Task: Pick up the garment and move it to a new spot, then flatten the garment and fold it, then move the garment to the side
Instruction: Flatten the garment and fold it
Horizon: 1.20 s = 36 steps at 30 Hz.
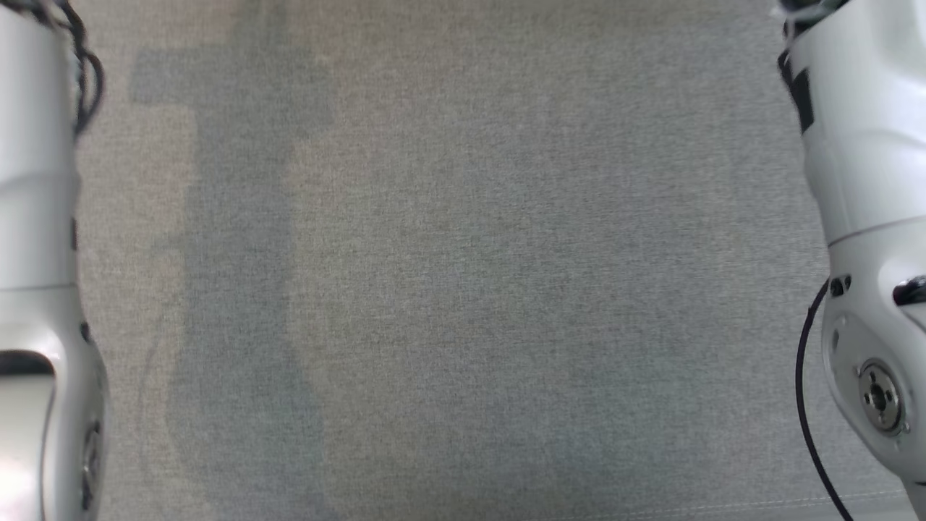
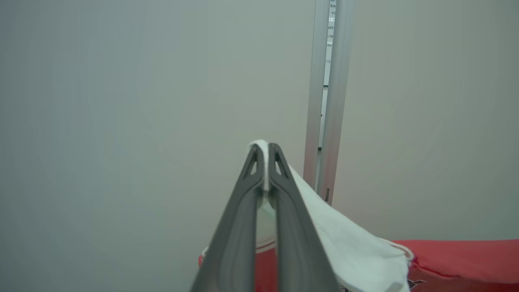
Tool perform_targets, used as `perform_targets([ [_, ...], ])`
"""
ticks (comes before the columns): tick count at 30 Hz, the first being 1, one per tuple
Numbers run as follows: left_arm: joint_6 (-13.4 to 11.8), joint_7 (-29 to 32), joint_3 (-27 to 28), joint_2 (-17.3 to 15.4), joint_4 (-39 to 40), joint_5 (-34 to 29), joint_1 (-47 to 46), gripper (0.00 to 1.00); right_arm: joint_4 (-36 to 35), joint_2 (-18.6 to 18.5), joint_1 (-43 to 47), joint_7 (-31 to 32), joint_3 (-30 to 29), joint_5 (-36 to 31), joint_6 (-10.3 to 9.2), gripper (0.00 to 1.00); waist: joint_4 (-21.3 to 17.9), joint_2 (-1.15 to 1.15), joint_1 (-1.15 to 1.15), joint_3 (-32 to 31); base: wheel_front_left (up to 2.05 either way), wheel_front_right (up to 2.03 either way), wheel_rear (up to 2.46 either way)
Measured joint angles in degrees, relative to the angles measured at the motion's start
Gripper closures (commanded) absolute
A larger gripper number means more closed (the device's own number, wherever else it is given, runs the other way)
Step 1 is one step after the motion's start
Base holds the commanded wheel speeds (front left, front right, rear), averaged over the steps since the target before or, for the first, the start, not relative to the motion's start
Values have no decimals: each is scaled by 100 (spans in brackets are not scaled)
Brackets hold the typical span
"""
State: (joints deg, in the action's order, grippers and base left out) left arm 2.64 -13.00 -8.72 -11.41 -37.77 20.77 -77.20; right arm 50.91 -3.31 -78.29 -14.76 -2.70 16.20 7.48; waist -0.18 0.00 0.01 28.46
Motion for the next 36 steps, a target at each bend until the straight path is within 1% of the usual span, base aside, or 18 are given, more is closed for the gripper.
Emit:
perform_targets([
  [3, 157, -127, 36, 82, -141, 92, 342, 100, 182, 13, 283, -8, -3, 24, 0, 100, 70, 0, 0, 228, 0, 0, 0],
  [7, 330, -180, 153, 147, 58, 309, 806, 100, -53, 18, 678, -23, 29, 200, 0, 100, 160, 0, 0, 483, 0, 0, 0],
  [12, 436, -196, 350, 118, 902, 505, 1623, 100, -474, 10, 1202, -23, 125, 754, 0, 100, 234, 0, 0, 546, 0, 0, 0],
  [18, 466, -202, 567, 41, 2035, 911, 2858, 100, -1076, -224, 1979, -24, 495, 1426, 0, 100, 195, 0, 0, 320, 0, 0, 0],
  [24, 444, -172, 746, 71, 2850, 1245, 4334, 100, -1725, -320, 3150, -23, 823, 2012, 0, 100, 162, 0, -1, -54, 0, 0, 0],
  [29, 283, -68, 799, 208, 3513, 1439, 5600, 100, -2263, -379, 4246, -23, 932, 2468, 1, 100, 165, 0, -1, -469, 0, 0, 0],
  [30, 222, -34, 822, 269, 3730, 1506, 6036, 100, -2487, -394, 4609, -23, 933, 2575, 1, 100, 173, 0, -1, -635, 0, 0, 0],
  [36, 82, 93, 766, 427, 4209, 1636, 7265, 100, -3027, -387, 5804, -21, 892, 2743, 1, 100, 205, 0, -1, -1197, 0, 0, 0],
])
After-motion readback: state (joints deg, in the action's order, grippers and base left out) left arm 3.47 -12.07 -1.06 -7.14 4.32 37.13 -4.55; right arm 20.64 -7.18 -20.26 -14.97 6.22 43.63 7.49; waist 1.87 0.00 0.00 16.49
